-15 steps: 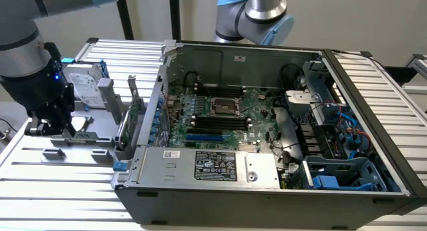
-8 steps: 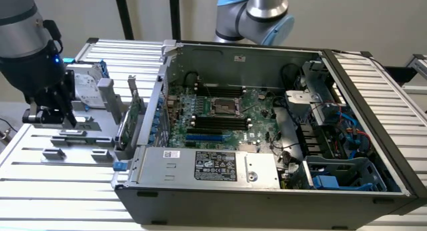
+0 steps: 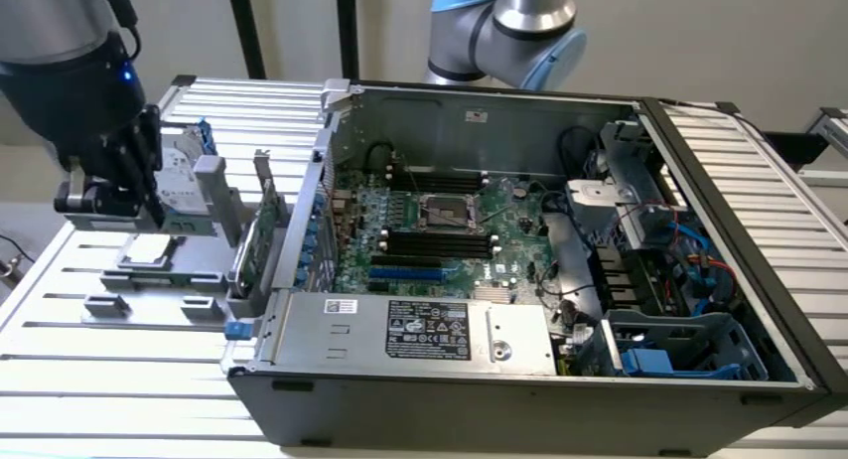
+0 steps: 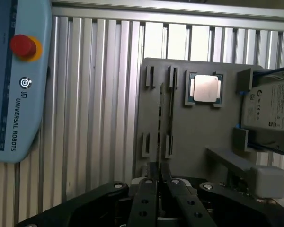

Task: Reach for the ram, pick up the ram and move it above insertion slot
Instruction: 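Pick up the ram and move it above insertion slot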

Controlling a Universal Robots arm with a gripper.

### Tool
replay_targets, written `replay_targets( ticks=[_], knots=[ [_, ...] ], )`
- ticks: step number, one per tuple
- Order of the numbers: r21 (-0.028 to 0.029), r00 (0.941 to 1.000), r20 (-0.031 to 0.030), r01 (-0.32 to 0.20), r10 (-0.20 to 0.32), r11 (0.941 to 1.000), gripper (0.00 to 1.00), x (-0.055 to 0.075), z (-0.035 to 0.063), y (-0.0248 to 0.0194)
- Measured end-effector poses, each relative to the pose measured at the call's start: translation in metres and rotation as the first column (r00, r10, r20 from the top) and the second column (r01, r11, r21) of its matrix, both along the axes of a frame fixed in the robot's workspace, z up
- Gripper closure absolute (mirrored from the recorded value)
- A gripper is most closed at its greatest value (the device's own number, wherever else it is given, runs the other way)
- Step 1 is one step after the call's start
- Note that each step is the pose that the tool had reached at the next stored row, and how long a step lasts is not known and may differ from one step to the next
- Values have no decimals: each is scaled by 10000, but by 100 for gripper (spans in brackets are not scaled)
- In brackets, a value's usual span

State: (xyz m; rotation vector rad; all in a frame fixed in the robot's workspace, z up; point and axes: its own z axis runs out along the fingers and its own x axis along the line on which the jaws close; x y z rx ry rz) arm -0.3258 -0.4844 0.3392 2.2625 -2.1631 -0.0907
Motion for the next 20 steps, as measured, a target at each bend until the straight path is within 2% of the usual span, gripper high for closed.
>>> replay_targets(
  ticks=[7,11,20],
  knots=[
    [106,10000,-1,-43,43,9999,87,251,317,0],
    [179,10000,1,-50,50,9998,87,424,462,0],
    [415,10000,0,-50,50,9991,87,834,625,0]
  ],
)
